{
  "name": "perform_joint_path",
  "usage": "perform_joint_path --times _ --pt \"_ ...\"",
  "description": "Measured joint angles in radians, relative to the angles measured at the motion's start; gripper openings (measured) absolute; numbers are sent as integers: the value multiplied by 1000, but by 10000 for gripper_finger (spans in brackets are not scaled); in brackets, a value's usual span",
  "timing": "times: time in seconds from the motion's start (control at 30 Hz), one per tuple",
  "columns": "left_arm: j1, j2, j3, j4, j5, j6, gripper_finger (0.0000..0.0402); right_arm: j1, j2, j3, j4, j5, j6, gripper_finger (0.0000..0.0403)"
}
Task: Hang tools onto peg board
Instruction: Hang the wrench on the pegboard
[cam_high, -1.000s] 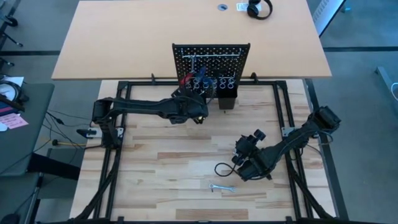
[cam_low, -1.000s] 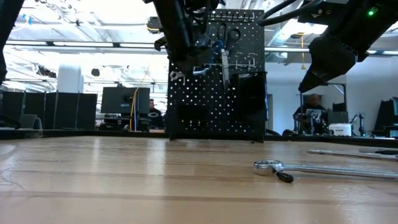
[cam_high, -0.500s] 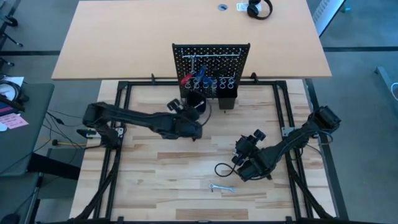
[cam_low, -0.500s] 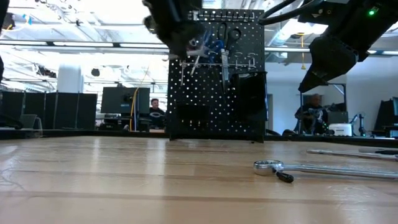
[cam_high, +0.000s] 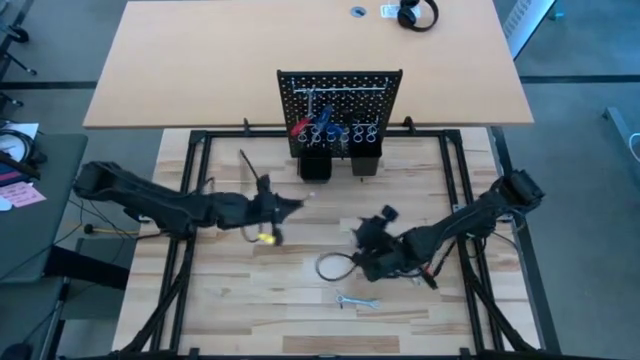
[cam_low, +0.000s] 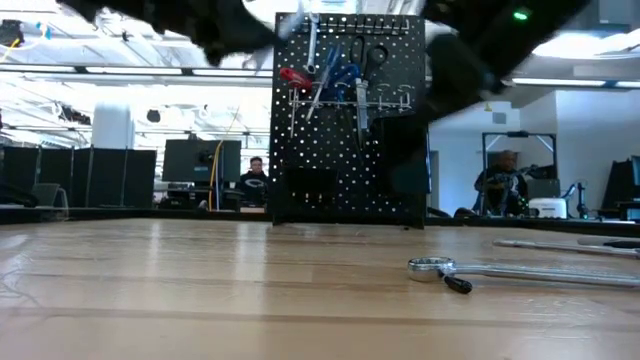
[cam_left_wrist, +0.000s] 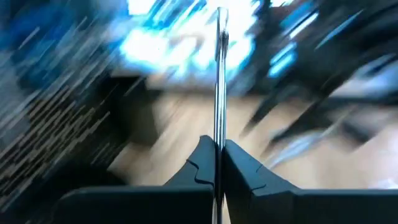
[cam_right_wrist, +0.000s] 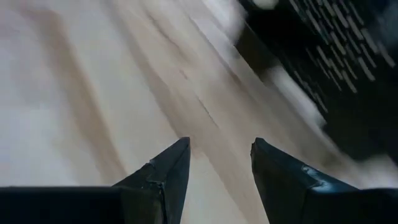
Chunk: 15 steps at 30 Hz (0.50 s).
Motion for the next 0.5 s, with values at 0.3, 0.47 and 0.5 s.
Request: perform_joint_path --times 0.3,0.47,0.5 --pt "116 -1 -176 659 545 -23 0 -78 17 -116 925 -341 -735 177" --pt "123 -1 -153 703 604 -14 0 -171 31 -125 1241 -597 -809 177" --pt "118 -1 -150 703 603 -5 0 -186 36 -123 1275 -601 -811 177"
